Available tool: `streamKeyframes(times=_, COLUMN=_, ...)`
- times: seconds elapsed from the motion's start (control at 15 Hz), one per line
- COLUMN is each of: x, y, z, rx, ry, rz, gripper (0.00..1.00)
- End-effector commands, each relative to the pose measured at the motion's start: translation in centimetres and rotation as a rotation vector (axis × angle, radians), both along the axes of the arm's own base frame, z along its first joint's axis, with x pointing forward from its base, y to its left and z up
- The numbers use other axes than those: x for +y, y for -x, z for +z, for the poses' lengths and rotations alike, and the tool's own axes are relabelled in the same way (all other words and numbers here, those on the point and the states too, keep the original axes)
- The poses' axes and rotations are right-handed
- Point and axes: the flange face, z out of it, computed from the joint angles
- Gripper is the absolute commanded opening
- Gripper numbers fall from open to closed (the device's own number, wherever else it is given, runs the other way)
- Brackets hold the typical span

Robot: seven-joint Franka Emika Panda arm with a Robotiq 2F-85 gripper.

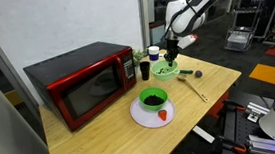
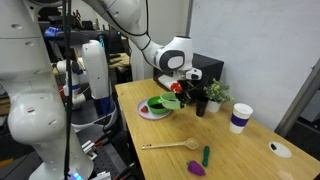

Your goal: Pour the contents in the green pot into the green bowl, place the zucchini and purple grapes inside the green pot

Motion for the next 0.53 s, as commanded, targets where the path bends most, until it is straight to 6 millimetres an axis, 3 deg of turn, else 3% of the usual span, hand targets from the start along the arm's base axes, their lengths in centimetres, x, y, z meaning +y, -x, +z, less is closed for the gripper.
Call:
streamKeyframes(times=0.0, x=1.0, y=0.0, z=1.1, rx=0.03, ry=0.04, rz=0.104, gripper=0.02)
streamKeyframes(times=0.47, x=4.0, y=-0.3, z=1.6, rx=0.041, ry=0.126, rz=0.247, gripper=0.02)
